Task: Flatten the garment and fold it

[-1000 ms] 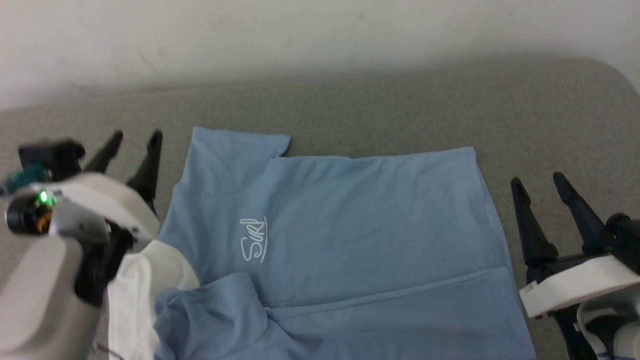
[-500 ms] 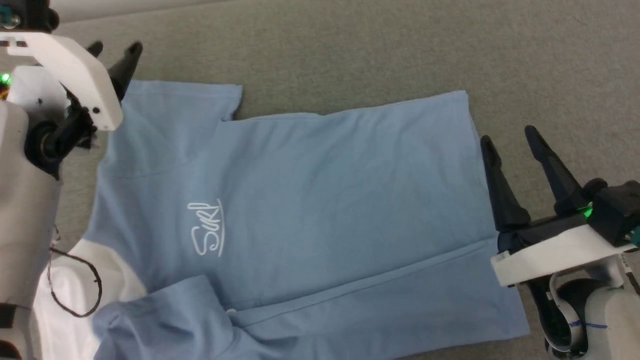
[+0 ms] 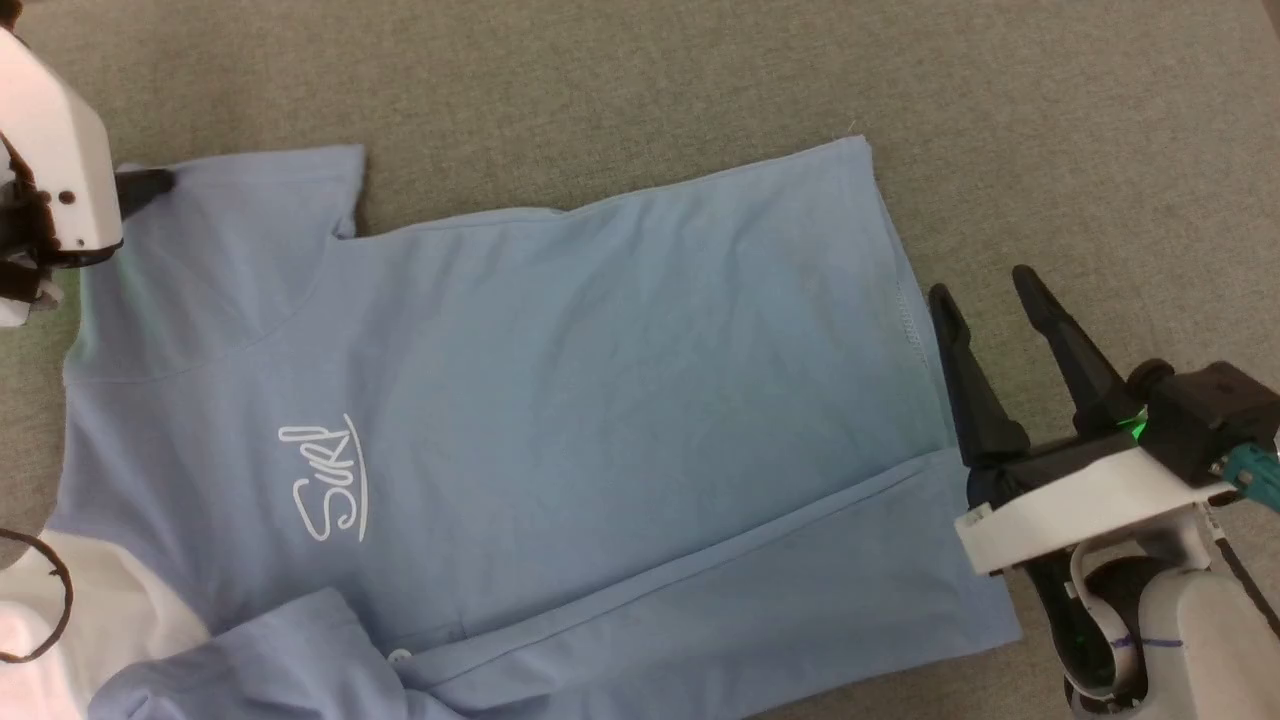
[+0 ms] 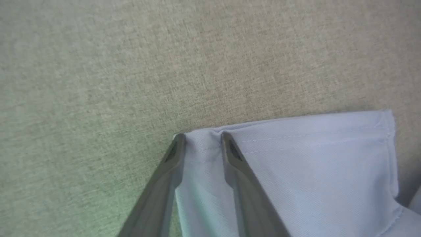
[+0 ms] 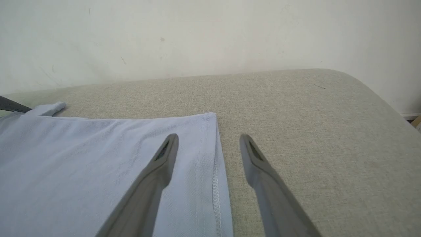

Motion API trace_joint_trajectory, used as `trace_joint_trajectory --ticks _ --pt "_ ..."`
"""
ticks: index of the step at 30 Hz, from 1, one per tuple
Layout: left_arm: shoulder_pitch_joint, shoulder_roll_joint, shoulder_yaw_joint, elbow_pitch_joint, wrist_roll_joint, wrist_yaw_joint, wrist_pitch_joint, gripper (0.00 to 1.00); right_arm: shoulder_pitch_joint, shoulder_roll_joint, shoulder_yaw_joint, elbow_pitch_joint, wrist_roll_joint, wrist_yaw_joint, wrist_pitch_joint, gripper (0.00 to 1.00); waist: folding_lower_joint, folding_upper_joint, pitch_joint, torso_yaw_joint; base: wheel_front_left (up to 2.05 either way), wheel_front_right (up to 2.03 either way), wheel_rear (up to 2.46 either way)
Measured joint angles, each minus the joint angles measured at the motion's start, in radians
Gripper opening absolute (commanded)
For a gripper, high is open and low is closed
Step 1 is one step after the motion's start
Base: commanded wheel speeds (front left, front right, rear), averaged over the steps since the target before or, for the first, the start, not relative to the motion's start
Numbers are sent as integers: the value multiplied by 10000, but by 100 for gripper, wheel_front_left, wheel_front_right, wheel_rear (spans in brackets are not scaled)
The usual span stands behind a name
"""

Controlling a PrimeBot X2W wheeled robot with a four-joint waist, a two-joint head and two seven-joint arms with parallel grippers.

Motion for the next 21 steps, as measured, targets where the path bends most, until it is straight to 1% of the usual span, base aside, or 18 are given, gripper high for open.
trace_joint_trajectory --ticks 4,6,9,12,16,21 --pt "-4 -29 -165 -236 -90 0 397 0 -292 -4 -35 169 198 0 140 100 3 0 -12 77 0 0 0" --pt "49 -40 -219 -389 -98 0 391 0 -552 -54 -40 376 410 0 314 100 4 0 -53 138 0 0 0" --pt "228 -42 -351 -623 -42 -4 113 0 -1279 -295 -4 1089 991 0 909 100 5 0 -158 233 0 0 0" --pt "365 -84 -562 -865 123 -13 -359 0 -2307 -769 136 2236 1582 0 1854 100 6 0 -248 394 0 0 0" --pt "363 -288 -855 -1164 188 -29 -830 0 -3825 -1325 512 3969 2096 0 3001 100 6 0 -318 726 0 0 0" --pt "363 -433 -1229 -1586 184 -105 -1317 0 -5426 -1494 1070 6201 2543 0 4025 100 6 0 -347 1177 0 0 0"
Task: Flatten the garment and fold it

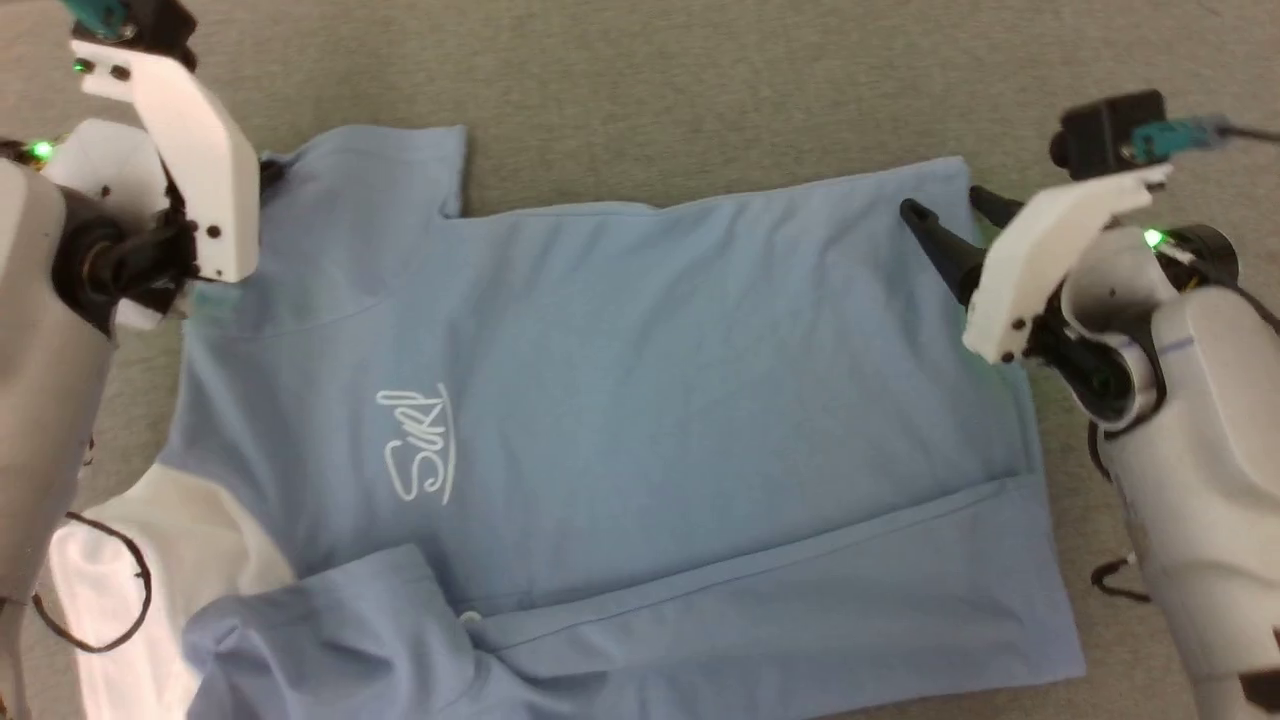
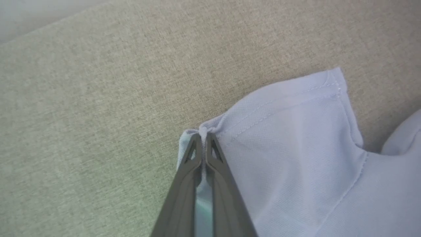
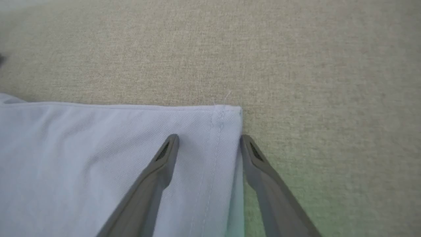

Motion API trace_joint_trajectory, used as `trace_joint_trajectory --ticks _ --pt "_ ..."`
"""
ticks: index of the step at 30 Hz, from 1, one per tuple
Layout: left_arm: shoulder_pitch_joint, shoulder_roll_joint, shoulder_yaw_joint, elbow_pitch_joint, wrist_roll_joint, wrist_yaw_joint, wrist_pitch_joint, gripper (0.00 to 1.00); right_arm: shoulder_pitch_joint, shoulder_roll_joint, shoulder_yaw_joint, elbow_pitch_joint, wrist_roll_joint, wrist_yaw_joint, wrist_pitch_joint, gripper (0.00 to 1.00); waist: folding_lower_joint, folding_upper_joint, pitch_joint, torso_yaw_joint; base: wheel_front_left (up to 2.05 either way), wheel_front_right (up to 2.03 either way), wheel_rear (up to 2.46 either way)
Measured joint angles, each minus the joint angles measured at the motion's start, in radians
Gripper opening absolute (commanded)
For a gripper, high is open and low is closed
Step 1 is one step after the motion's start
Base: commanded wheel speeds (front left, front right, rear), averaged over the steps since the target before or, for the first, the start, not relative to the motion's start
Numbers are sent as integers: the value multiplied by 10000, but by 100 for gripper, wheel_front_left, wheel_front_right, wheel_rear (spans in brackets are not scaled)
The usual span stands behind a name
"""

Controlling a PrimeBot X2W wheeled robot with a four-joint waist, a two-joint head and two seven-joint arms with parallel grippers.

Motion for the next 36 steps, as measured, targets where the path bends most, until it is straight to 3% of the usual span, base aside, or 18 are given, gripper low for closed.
trace_joint_trajectory --ticks 3,4,5,6,9,12,18,23,28,36 --pt "-2 31 -190 -303 -96 -2 -284 0 -720 -84 307 1035 115 0 525 100 -1 0 13 231 0 0 0" --pt "-3 52 -265 -418 -136 -4 -382 0 -956 -125 368 1348 182 0 748 73 -2 0 22 299 0 0 0" --pt "-4 73 -343 -508 -190 -4 -449 0 -1188 -174 451 1659 272 0 1101 30 -3 0 30 367 0 0 0" --pt "-3 92 -437 -600 -213 -4 -520 0 -1395 -228 500 1923 332 0 1450 2 -3 0 37 431 0 0 0" --pt "-3 161 -681 -802 -374 -4 -750 0 -1872 -393 616 2391 435 0 2247 0 -3 0 32 595 0 0 0" --pt "1 278 -836 -888 -476 -4 -1122 0 -1985 -499 838 2460 466 0 2372 0 -2 0 -50 673 0 0 0" --pt "270 504 -777 -1099 -729 -4 -2443 0 -1601 -742 1032 1778 322 0 545 0 -1 0 -541 703 0 0 0" --pt "1487 869 -403 -1682 -892 52 -3695 0 -513 -1127 1012 654 274 0 -426 0 -2 0 -1230 741 0 0 0" --pt "3641 1346 90 -3149 -1181 993 -4784 0 1644 -1448 527 -454 268 0 -767 0 -4 1 -2022 844 0 0 0" --pt "8211 2067 832 -5950 -2034 3158 -5985 0 4758 -1122 -767 -1749 196 2 -1164 0 -6 0 -3071 1115 0 0 0"
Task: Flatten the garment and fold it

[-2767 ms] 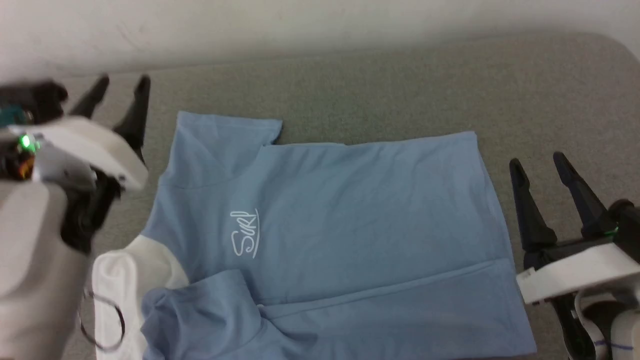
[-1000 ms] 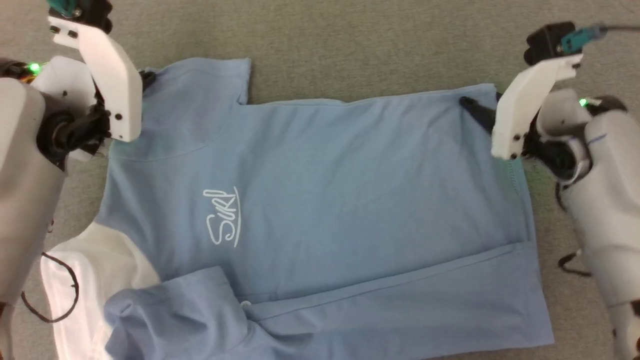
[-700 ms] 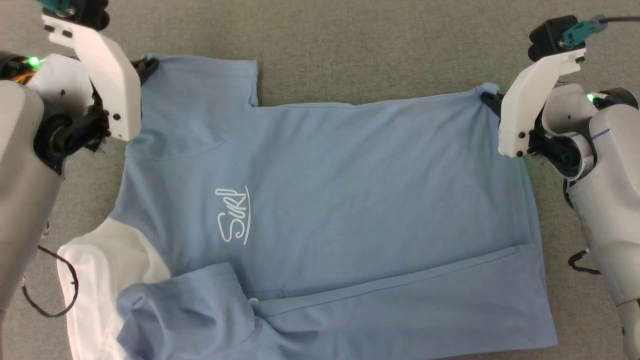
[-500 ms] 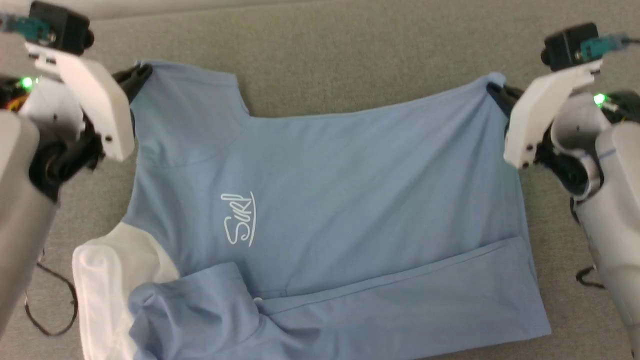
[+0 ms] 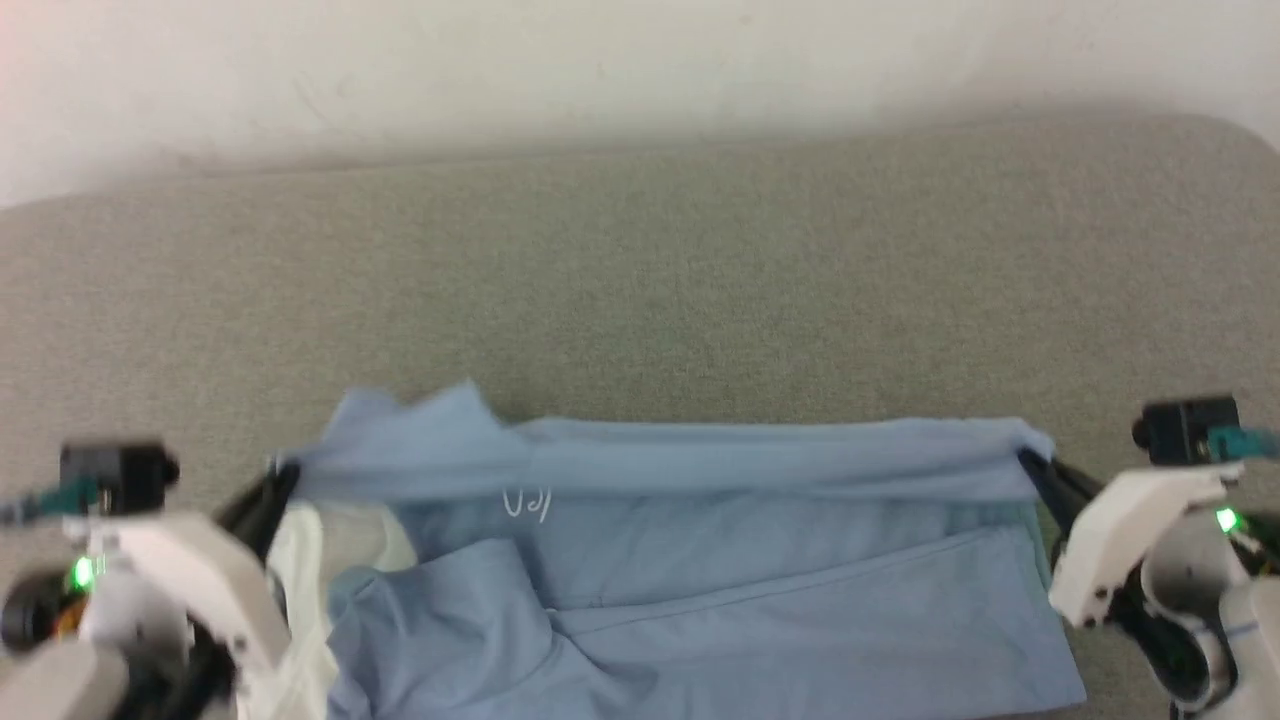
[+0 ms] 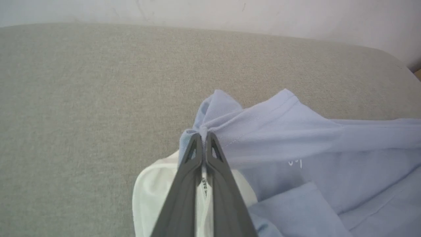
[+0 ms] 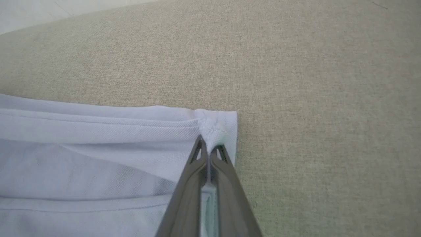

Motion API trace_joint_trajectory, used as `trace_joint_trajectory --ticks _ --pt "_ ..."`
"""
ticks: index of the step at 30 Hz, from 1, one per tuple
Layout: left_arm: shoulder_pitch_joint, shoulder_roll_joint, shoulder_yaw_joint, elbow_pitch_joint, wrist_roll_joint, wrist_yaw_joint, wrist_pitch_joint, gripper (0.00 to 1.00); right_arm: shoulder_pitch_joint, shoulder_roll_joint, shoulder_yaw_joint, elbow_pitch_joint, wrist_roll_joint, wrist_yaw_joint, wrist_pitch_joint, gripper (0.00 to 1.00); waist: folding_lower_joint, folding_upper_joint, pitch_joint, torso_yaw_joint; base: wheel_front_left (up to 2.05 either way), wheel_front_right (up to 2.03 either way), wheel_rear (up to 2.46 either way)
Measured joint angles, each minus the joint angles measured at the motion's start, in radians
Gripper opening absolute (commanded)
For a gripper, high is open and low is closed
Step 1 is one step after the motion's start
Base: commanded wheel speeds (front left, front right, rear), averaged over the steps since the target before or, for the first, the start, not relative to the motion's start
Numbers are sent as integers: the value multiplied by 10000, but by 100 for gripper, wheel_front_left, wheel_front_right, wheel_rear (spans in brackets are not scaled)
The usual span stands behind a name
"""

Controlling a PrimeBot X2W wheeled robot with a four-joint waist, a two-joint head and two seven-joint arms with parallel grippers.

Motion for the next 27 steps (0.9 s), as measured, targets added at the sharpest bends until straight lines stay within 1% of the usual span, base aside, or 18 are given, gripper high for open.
trace_joint_trajectory --ticks 3,4,5,6,7,9,10,11,15,19,22,25,27 --pt "1526 79 165 -765 -357 606 -320 0 755 297 -472 -150 -58 0 -109 0 0 0 -230 95 0 0 0" --pt "1966 65 169 -947 -466 757 -393 0 975 412 -637 -157 -107 0 -155 11 0 0 -283 121 0 0 0" --pt "2346 38 163 -1091 -606 851 -443 0 1175 523 -759 -161 -117 0 -219 40 1 0 -324 144 0 0 0" --pt "2671 10 150 -1175 -723 926 -479 0 1369 646 -888 -157 -117 0 -270 87 1 0 -352 169 0 0 0" --pt "2948 -23 125 -1246 -782 972 -562 0 1561 748 -1005 -161 -119 0 -305 100 1 0 -372 192 0 0 0" --pt "3291 -142 40 -1310 -890 995 -639 2 1907 943 -1241 -217 -117 -2 -401 100 3 0 -397 225 0 0 0" --pt "3388 -221 -48 -1317 -894 989 -654 38 2089 1034 -1336 -293 -119 -2 -466 100 3 0 -412 239 0 0 0" --pt "3450 -336 -105 -1312 -894 984 -738 100 2274 1120 -1444 -403 -123 -2 -531 100 3 0 -425 256 0 0 0" --pt "3487 -669 -161 -1110 -706 782 -1404 100 3024 1421 -1747 -1216 -242 -2 -673 100 3 0 -508 307 0 0 0" --pt "3384 -1078 15 -865 -184 723 -2600 100 3556 1492 -2088 -2370 -491 -2 -688 100 4 0 -655 324 0 0 0" --pt "3057 -1444 284 -686 280 723 -3572 100 3642 1436 -2424 -3014 -619 -2 -426 100 3 0 -782 322 0 0 0" --pt "2704 -1707 529 -529 951 685 -3956 100 3613 1250 -2656 -3087 -604 -2 150 100 3 0 -901 336 0 0 0" --pt "2458 -1942 650 -387 1482 535 -4046 100 3464 1103 -2708 -2871 -537 -2 623 100 3 0 -924 385 0 0 0"
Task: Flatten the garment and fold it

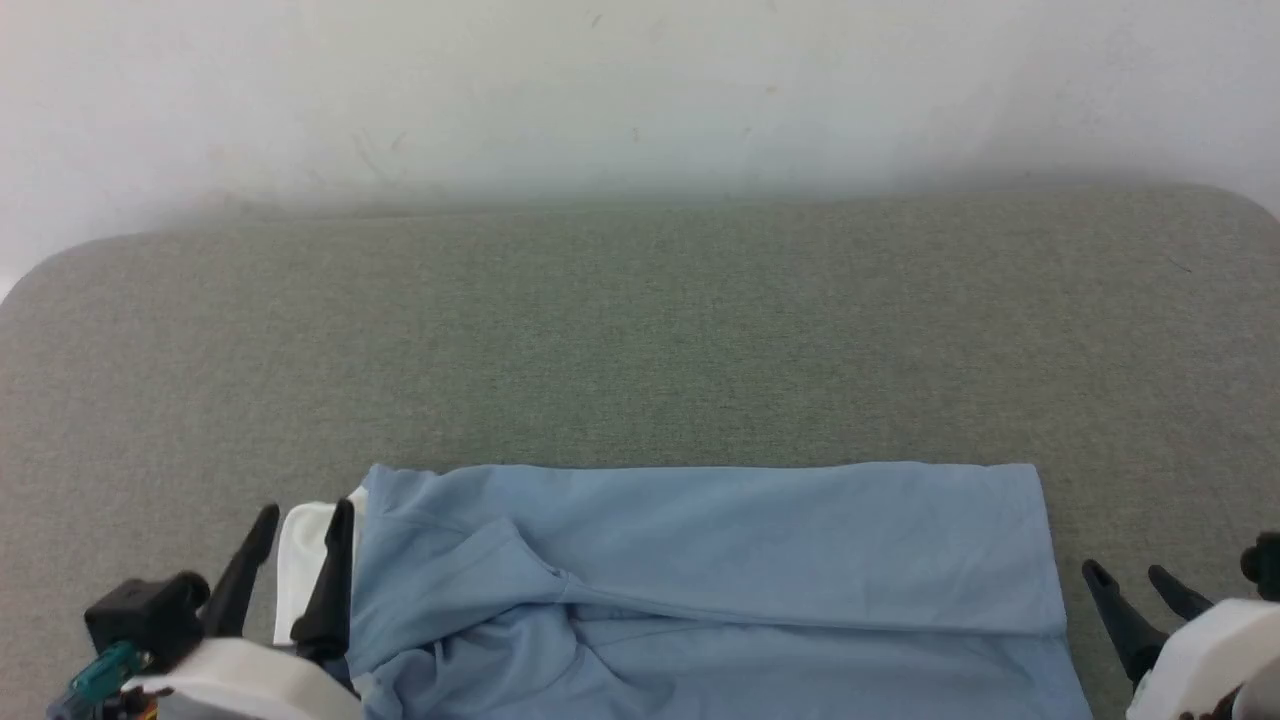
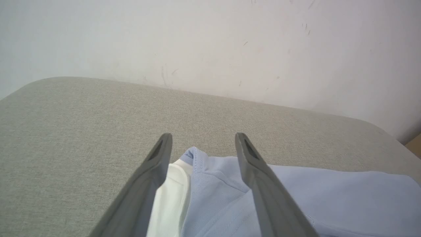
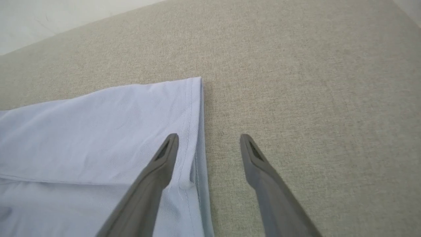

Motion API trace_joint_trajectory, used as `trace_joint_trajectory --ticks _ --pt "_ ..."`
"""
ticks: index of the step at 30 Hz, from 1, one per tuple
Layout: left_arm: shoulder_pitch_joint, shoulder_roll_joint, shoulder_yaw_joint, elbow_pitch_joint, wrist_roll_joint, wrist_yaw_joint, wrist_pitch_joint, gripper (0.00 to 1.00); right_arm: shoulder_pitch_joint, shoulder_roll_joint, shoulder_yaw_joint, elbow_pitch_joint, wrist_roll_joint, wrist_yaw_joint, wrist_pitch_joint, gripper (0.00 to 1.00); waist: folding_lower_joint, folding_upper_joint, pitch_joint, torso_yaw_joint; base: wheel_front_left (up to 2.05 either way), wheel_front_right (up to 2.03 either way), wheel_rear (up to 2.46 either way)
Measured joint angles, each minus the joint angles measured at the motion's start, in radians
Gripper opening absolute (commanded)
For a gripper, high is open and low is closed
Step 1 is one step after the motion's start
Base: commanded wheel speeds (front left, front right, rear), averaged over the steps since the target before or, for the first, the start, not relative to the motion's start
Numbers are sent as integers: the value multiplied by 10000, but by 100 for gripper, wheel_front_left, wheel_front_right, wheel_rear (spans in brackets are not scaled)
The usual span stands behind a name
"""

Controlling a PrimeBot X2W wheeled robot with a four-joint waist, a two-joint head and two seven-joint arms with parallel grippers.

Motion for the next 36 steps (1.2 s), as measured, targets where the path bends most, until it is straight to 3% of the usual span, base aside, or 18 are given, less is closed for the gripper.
trace_joint_trajectory --ticks 6,12,13,14,17,23,29,36 --pt "-686 -1045 817 320 2132 -543 -35 100 -927 -483 397 1298 320 0 1237 100 2 0 72 268 0 0 0" --pt "-649 -2150 1789 546 3772 -1204 -35 100 -1377 -470 1129 2543 629 -2 2167 100 3 0 145 525 0 0 0" --pt "-615 -2282 1952 593 3979 -1321 -35 100 -1447 -456 1208 2654 658 -2 2282 88 2 0 153 556 0 0 0" --pt "-577 -2391 2096 623 4180 -1425 -35 100 -1530 -451 1254 2765 711 -2 2399 44 1 0 161 578 0 0 0" --pt "-367 -2736 2518 723 4615 -1733 -35 100 -1738 -464 1406 3033 884 -6 2792 0 1 0 158 612 0 0 0" --pt "-117 -3252 3133 976 5193 -2293 -35 100 -1893 -435 1624 3304 1185 -2 3168 0 2 0 87 649 0 0 0" --pt "58 -3526 3576 1177 5634 -2663 -35 100 -1775 -593 1576 2692 1135 -2 2961 0 2 0 -119 618 0 0 0" --pt "223 -3837 3969 1304 6036 -2867 -35 100 -964 -1087 25 2059 840 2 3057 0 2 0 -366 539 0 0 0"
